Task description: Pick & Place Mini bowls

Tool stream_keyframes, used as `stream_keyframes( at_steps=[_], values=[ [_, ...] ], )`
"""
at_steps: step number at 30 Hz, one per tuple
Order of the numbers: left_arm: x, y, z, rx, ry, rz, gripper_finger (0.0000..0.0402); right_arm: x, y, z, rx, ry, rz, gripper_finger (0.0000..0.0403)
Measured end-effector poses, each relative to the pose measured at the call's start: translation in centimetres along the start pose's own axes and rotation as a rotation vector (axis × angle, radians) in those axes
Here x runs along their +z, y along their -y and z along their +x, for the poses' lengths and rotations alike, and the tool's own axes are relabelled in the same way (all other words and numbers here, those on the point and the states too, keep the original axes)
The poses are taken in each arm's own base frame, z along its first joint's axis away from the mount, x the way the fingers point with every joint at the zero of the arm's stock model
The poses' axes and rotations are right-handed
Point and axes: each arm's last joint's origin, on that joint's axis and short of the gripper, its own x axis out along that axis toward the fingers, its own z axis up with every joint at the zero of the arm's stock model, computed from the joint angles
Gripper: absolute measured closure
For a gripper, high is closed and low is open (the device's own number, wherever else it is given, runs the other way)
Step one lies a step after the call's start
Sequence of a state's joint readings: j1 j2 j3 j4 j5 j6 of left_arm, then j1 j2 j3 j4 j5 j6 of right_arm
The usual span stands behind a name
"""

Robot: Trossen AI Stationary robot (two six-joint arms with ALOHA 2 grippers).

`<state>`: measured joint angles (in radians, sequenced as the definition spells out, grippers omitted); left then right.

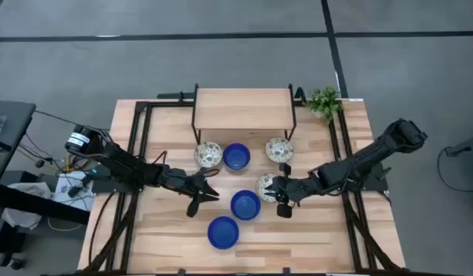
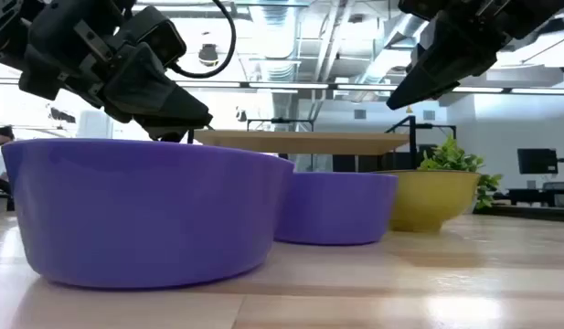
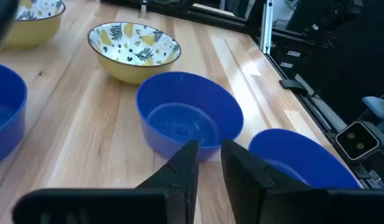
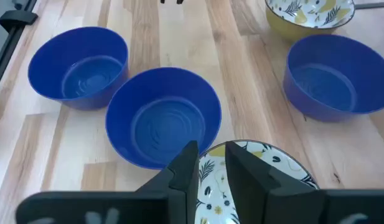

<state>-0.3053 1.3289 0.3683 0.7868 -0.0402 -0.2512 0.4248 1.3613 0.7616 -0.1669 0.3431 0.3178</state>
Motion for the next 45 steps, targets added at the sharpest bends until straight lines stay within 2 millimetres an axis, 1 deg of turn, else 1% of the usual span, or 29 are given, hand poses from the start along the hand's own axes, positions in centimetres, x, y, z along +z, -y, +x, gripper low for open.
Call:
stream_keyframes(
  at_steps=[14,18,24,29,32,39,43,45],
  values=[
    [0.0,0.0,0.0,-0.003,-0.001,0.01,0.0333,0.0,0.0,0.0,-0.002,0.003,0.025,0.0334],
    [0.0,0.0,0.0,-0.003,-0.001,0.06,0.0333,0.1,0.4,0.1,-0.014,0.004,0.033,0.0334],
    [0.0,0.0,0.0,0.01,0.001,0.071,0.0333,0.5,1.8,0.4,-0.186,0.049,0.09,0.0334],
    [0.0,0.0,0.0,0.012,0.001,0.071,0.0333,0.5,2.9,0.7,-0.241,0.036,0.154,0.0334],
    [0.0,0.0,0.0,0.012,0.001,0.071,0.0333,0.2,3.7,0.7,-0.297,0.006,0.205,0.0334],
    [0.0,0.0,0.0,0.012,0.002,0.071,0.0333,-0.9,5.7,0.5,-0.53,-0.043,0.301,0.0334],
    [0.0,0.0,0.0,0.013,0.002,0.074,0.0333,-1.2,6.0,0.5,-0.552,-0.064,0.313,0.0334],
    [0.0,-0.1,0.0,0.049,0.009,0.1,0.0333,-1.1,5.9,0.5,-0.547,-0.061,0.312,0.0334]
  ],
)
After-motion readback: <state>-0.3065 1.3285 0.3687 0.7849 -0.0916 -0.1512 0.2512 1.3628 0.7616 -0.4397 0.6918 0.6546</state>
